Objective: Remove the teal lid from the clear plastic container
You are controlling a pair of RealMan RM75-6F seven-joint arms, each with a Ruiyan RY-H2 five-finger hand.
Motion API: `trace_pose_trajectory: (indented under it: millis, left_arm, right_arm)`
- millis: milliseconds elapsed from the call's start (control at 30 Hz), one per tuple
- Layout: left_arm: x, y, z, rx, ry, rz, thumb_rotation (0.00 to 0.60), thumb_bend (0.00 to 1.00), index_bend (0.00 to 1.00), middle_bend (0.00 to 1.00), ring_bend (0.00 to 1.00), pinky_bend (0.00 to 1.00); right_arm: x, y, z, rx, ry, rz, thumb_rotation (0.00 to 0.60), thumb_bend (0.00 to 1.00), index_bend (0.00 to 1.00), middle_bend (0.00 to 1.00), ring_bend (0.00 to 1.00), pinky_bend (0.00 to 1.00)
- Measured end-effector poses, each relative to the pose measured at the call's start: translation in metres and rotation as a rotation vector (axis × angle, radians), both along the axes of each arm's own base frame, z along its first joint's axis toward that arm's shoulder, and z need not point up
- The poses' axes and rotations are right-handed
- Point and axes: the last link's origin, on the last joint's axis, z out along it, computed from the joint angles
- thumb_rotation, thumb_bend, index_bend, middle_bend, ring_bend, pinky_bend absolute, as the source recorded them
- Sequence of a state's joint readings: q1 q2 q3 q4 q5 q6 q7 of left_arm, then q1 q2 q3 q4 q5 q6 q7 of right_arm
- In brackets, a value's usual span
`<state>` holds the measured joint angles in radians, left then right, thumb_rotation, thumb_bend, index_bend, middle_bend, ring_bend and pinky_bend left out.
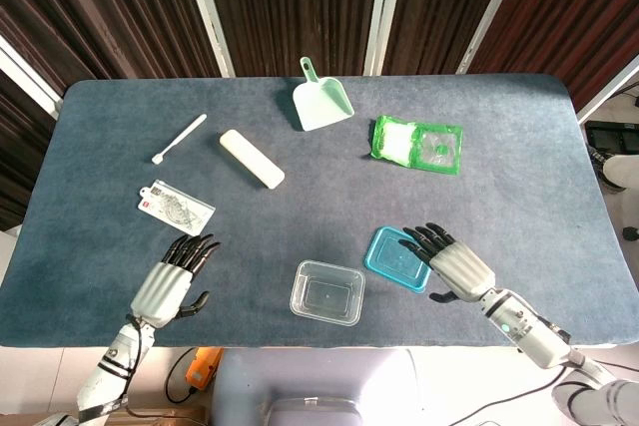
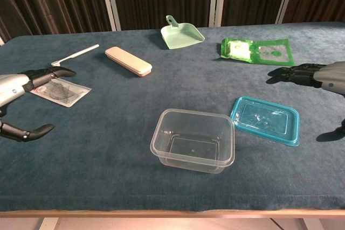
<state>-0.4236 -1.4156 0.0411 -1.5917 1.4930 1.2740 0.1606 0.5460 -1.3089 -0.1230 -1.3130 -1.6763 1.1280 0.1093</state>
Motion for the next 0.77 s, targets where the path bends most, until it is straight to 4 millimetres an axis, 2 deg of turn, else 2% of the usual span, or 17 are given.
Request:
trace_pose_trajectory:
  millis: [33,167,267,367,500,633,767]
  left_arm:
    - [-0.006,-0.004,0.008,0.001,0.015,0.019,0.6,0.35,0.0,0.0,0.0,0.03]
    - [-0.015,-0.014,0.02,-0.001,0.03,0.053,0.6,0.35,0.0,0.0,0.0,0.02]
    - [-0.022,-0.023,0.031,0.025,0.038,0.069,0.6,0.37,0.0,0.0,0.0,0.03]
    - [-0.043,-0.045,0.058,0.102,0.052,0.13,0.6,0.37,0.0,0.0,0.0,0.03]
    - [-0.066,-0.076,0.089,0.229,0.017,0.202,0.6,0.37,0.0,0.0,0.0,0.02]
    - [-0.081,-0.097,0.105,0.294,-0.009,0.213,0.6,0.37,0.0,0.0,0.0,0.02]
    - [-0.083,-0.103,0.111,0.32,-0.016,0.204,0.6,0.37,0.0,0.0,0.0,0.01]
  right_arm:
    - [-0.001,0.004,0.005,0.012,0.024,-0.015,0.6,0.1,0.0,0.0,0.0,0.0]
    - [-0.006,0.02,0.025,0.043,0.136,-0.068,0.6,0.1,0.0,0.0,0.0,0.0]
    - [-0.006,0.03,0.039,0.02,0.153,-0.102,0.6,0.1,0.0,0.0,0.0,0.0]
    - [-0.005,0.045,0.059,-0.079,0.113,-0.146,0.6,0.1,0.0,0.0,0.0,0.0]
    - [-0.004,0.077,0.093,-0.309,0.075,-0.215,0.6,0.1,0.0,0.0,0.0,0.0]
    - [-0.015,0.109,0.118,-0.467,0.046,-0.324,0.6,0.1,0.0,0.0,0.0,0.0]
    - [-0.02,0.115,0.124,-0.486,0.01,-0.376,0.6,0.1,0.0,0.0,0.0,0.0]
